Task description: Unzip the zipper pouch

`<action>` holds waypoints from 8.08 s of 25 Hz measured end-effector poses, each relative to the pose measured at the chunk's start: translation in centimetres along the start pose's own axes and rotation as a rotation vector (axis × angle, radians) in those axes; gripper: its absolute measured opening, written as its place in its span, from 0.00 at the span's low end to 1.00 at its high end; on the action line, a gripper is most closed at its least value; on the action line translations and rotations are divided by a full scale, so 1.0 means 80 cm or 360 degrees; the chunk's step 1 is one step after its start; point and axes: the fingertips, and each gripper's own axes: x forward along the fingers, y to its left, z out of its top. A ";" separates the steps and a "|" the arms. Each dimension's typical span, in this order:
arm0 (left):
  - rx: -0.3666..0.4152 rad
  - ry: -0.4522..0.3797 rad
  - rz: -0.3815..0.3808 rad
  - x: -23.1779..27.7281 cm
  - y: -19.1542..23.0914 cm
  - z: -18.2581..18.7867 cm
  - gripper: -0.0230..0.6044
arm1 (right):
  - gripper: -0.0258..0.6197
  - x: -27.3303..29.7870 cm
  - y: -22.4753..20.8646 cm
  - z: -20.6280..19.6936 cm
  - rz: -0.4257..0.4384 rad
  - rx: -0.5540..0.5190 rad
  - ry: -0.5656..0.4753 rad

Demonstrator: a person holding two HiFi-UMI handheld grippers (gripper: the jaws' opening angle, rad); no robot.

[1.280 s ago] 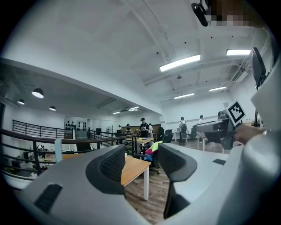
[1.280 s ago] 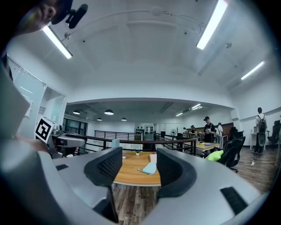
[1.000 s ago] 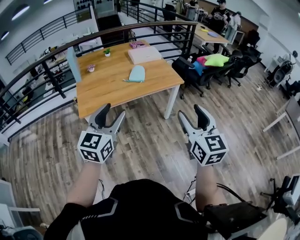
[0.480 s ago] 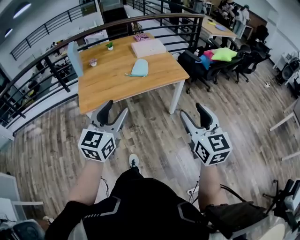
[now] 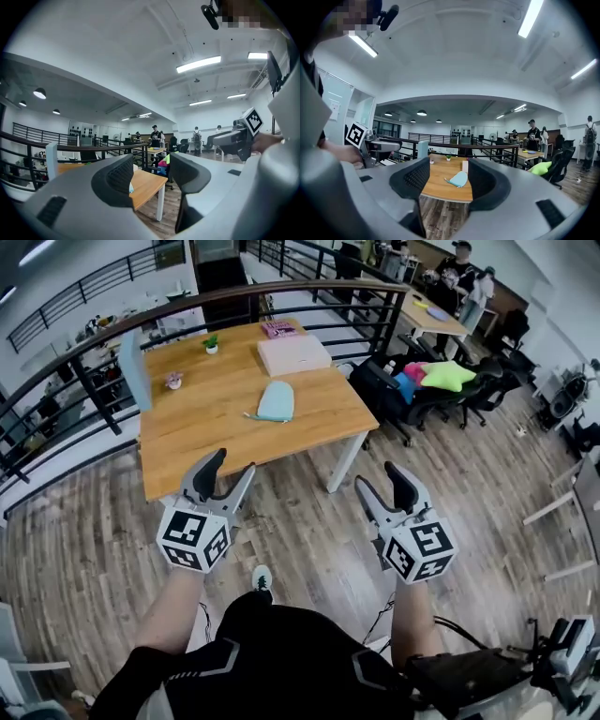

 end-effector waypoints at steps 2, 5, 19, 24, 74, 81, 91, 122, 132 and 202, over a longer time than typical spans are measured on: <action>0.0001 -0.0017 -0.0005 0.018 0.026 0.008 0.44 | 0.45 0.031 -0.003 0.010 -0.0001 -0.0006 0.0002; -0.0001 -0.0032 -0.0004 0.041 0.061 0.018 0.44 | 0.45 0.071 -0.006 0.026 -0.0006 -0.0025 0.0004; -0.0014 -0.0063 -0.0008 0.131 0.194 0.018 0.44 | 0.44 0.230 -0.027 0.045 -0.0015 -0.0062 0.0090; 0.0050 -0.0006 0.0005 0.153 0.221 0.007 0.44 | 0.44 0.273 -0.029 0.043 0.0017 -0.0043 0.0092; -0.0243 0.0429 0.0755 0.417 0.284 -0.123 0.44 | 0.42 0.661 -0.202 -0.066 0.1204 -0.0142 0.0251; -0.0299 0.0566 0.0687 0.414 0.268 -0.200 0.44 | 0.42 0.676 -0.176 -0.153 0.1322 -0.0098 0.0407; -0.0497 0.0781 0.0701 0.409 0.256 -0.320 0.44 | 0.42 0.692 -0.150 -0.281 0.1479 -0.0223 0.0686; -0.0665 0.0886 0.0700 0.407 0.217 -0.385 0.42 | 0.13 0.656 -0.090 -0.429 0.1800 -0.0687 0.1035; -0.0518 0.0799 0.0408 0.441 0.234 -0.318 0.41 | 0.12 0.659 -0.080 -0.325 0.1666 -0.0479 0.0958; -0.0467 0.0536 0.0139 0.415 0.331 -0.170 0.09 | 0.12 0.608 -0.082 -0.126 0.1456 -0.0311 0.0681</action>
